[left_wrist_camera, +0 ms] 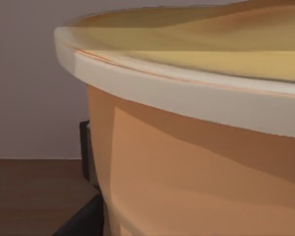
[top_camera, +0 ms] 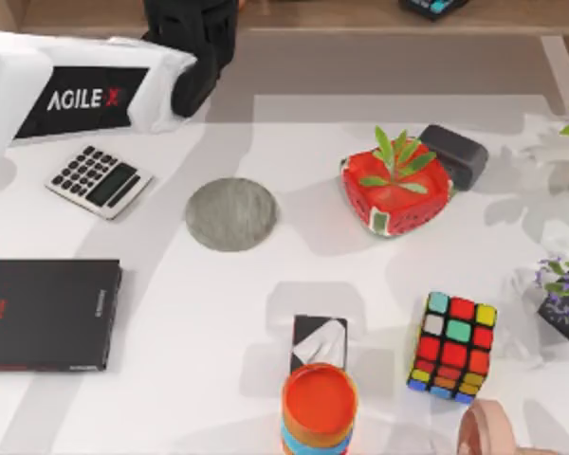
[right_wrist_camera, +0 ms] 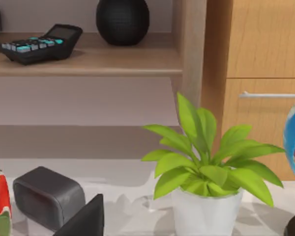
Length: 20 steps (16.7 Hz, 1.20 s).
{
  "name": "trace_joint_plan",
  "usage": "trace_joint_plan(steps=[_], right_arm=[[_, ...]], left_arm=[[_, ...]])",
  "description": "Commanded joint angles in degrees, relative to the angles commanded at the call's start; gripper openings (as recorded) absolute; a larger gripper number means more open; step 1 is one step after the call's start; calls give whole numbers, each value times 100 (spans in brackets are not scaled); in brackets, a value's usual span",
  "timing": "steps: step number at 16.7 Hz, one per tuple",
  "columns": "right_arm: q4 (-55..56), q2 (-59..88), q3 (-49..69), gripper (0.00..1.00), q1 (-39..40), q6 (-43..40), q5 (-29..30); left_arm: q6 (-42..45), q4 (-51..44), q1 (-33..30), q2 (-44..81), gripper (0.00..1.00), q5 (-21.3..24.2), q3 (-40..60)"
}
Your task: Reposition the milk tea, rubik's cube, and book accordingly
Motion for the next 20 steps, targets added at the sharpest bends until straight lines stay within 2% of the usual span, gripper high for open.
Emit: trace_joint_plan(steps=[2, 15, 20], right_arm=[[0, 0, 0, 100, 0, 0, 0], [0, 0, 0, 100, 0, 0, 0], [0, 0, 0, 100, 0, 0, 0]], left_arm=[[0, 0, 0, 0, 100, 0, 0], [0, 0, 0, 0, 2, 0, 0], [0, 0, 0, 0, 0, 0, 0]])
